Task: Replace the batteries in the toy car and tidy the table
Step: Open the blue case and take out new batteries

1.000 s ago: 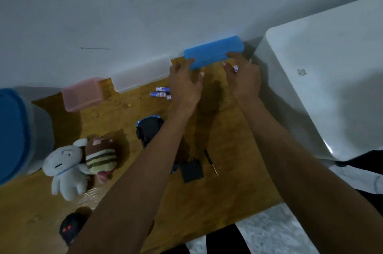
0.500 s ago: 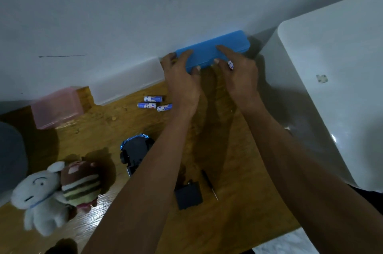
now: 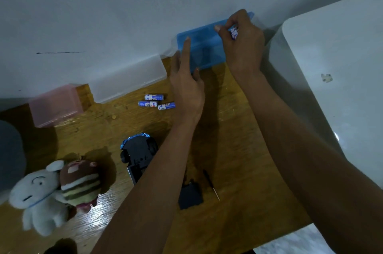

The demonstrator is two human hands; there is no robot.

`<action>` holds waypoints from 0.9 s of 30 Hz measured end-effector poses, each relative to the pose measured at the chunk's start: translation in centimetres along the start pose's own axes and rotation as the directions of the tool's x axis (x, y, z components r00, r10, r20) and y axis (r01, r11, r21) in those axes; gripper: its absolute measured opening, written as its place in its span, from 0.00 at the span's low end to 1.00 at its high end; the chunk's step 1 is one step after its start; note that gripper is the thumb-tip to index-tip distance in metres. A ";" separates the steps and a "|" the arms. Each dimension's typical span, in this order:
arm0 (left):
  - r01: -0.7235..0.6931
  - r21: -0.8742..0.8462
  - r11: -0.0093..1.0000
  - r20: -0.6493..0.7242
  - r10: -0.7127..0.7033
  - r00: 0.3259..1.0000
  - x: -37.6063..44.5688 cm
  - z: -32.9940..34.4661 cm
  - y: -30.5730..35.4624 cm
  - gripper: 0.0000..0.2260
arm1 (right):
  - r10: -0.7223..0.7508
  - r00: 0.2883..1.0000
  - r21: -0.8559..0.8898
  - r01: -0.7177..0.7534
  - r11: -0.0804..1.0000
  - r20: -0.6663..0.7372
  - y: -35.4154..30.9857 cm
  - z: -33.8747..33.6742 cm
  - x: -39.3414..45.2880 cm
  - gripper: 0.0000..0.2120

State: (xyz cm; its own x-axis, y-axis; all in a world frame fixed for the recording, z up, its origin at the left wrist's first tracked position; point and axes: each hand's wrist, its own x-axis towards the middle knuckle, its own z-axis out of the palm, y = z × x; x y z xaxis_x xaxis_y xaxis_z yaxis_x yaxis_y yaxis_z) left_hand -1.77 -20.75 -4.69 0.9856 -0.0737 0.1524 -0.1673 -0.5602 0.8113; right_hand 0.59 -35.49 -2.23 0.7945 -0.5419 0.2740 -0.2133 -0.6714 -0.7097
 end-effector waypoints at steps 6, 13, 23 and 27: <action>0.027 -0.015 1.000 0.044 -0.027 0.999 0.6 -0.3 -0.1 0.36 | -0.259 0.963 -0.138 0.247 0.959 -0.079 2.0 1.1 -0.7 0.23; 0.009 -0.025 1.000 0.052 -0.008 0.999 0.9 -0.6 -0.3 0.35 | -0.527 0.847 -0.303 0.521 0.798 0.069 3.1 2.7 0.2 0.19; 0.019 -0.013 1.000 0.061 -0.018 0.998 1.1 -0.6 -0.6 0.36 | -0.433 0.878 -0.301 0.478 0.825 0.205 3.4 3.5 -0.2 0.26; 0.044 -0.018 0.999 0.079 -0.042 0.996 0.9 -0.8 0.0 0.35 | -0.383 0.901 -0.394 0.434 0.810 0.205 2.8 3.5 -1.3 0.24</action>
State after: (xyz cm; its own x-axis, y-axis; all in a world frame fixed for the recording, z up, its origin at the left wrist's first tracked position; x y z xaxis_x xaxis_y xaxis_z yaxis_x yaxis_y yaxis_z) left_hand -0.92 -20.10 -4.12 0.9907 -0.1149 0.0728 -0.1243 -0.5475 0.8275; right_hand 0.96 -34.89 -6.78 0.9138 -0.1278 0.3856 -0.0521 -0.9783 -0.2007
